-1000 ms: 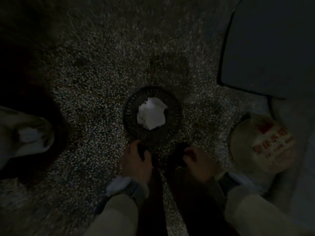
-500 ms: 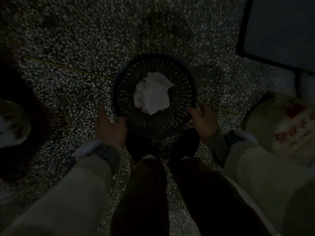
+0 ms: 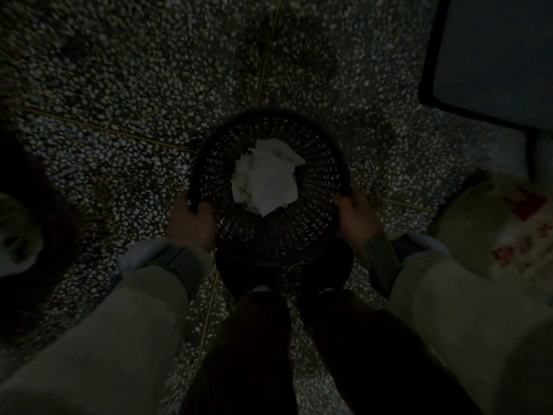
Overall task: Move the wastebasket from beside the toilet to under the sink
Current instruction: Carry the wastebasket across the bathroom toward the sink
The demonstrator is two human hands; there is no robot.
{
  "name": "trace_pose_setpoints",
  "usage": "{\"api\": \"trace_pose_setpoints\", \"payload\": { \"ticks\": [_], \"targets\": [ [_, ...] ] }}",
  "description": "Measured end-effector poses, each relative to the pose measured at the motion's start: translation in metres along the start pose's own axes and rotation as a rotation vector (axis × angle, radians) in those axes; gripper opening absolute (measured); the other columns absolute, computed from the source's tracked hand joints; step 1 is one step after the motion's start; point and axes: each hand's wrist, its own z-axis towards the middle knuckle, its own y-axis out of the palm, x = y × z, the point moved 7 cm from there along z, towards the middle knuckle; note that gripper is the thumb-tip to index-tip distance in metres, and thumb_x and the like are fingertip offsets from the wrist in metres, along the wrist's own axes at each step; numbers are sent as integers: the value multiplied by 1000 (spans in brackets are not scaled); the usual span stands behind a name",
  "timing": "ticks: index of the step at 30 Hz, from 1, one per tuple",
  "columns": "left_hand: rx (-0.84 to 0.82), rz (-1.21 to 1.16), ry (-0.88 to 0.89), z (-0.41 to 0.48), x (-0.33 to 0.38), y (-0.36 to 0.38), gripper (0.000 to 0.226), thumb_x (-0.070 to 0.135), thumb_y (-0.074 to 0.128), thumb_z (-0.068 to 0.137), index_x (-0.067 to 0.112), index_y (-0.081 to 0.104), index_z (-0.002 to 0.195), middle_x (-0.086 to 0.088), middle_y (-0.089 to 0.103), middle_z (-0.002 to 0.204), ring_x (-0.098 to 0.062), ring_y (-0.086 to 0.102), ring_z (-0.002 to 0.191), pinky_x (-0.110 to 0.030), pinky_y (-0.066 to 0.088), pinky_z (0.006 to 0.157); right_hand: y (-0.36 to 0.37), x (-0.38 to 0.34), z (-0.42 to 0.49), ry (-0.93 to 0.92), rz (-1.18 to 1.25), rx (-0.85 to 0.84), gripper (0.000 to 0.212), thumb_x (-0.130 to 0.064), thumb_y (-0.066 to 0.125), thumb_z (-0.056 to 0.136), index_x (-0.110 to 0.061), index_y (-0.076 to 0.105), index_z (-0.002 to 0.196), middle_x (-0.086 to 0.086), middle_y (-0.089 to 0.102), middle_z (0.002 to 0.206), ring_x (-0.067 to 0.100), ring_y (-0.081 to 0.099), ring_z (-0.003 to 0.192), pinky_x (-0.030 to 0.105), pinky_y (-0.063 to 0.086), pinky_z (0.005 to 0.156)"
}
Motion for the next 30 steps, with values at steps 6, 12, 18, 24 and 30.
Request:
{"api": "trace_pose_setpoints", "payload": {
  "ticks": [6,12,18,24,30],
  "targets": [
    [-5,-40,-36,-7,-17,-12,47,39,48,71,27,52,117,-17,60,125,-40,57,111,-56,48,94,-16,0,-8,48,-42,37,43,-23,46,93,-10,46,133,15,52,137,31,50,122,35,39,100],
    [54,59,63,-71,22,-56,38,13,55,83,15,53,120,-20,64,119,-39,60,106,-48,50,93,-56,-30,-51,-30,-44,89,39,-16,44,94,0,45,129,20,53,133,34,50,120,38,39,99],
    [55,121,128,-109,40,-73,33,20,52,89,11,52,121,-21,61,120,-39,57,107,-41,46,90,-76,-39,-81,-60,-58,101,37,-2,39,95,6,40,131,26,49,134,37,48,120,29,36,82],
    [33,41,195,-170,76,-116,38,11,48,88,13,47,126,-19,57,125,-40,54,113,-47,46,95,-125,-78,-145,-123,-69,96,38,-7,40,96,0,39,134,22,50,135,35,49,120,25,36,80],
    [48,-52,212,-240,97,-166,42,0,44,86,3,46,128,-22,58,125,-37,52,115,-36,40,91,-159,-109,-217,-145,-41,67,39,-10,42,95,-3,41,134,19,50,137,33,51,121,27,40,90]
  ]
}}
